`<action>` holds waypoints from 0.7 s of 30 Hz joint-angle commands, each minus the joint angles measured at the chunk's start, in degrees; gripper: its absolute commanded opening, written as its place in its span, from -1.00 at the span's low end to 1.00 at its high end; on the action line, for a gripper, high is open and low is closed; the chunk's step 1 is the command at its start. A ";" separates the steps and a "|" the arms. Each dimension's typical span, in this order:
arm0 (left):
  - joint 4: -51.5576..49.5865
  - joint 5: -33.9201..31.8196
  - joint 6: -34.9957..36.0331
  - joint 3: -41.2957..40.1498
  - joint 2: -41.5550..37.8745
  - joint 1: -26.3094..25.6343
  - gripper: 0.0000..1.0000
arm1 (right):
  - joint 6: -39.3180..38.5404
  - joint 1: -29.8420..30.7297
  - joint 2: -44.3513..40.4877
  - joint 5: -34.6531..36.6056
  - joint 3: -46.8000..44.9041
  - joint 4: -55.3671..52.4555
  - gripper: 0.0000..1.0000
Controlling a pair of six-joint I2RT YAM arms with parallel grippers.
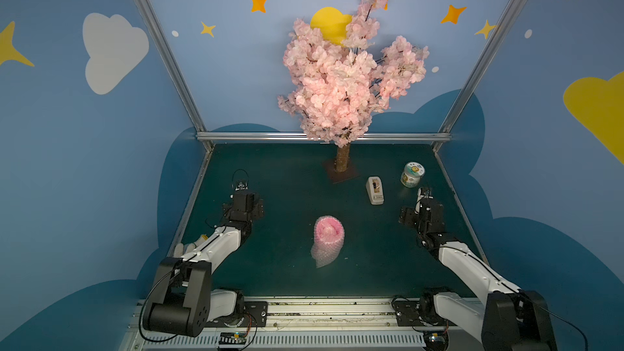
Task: Wrap wine glasses in bubble wrap
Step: Reset both arms
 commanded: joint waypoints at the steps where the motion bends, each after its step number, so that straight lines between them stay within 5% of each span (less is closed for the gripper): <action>1: 24.03 7.84 3.56 -7.39 1.53 3.53 0.99 | -4.51 -0.66 4.47 -1.32 -2.87 19.07 0.77; 4: 30.47 16.84 0.06 -9.31 3.15 8.60 0.99 | -6.54 -1.97 11.28 -3.72 -3.55 27.42 0.77; 9: 45.03 25.56 3.91 -9.05 16.41 8.46 0.99 | -6.11 -3.06 22.93 -5.87 -4.75 42.52 0.77; 12: 31.16 26.16 5.24 -4.58 13.43 7.78 0.99 | -5.98 -3.07 22.19 -7.06 -0.69 33.39 0.77; 14: 37.03 25.61 5.36 -6.43 14.82 7.38 0.99 | -7.17 -3.61 20.69 -9.07 2.03 24.61 0.77; 21: 33.41 25.09 5.65 -5.40 13.71 7.03 0.99 | -7.08 -3.56 20.78 -8.81 1.53 25.90 0.77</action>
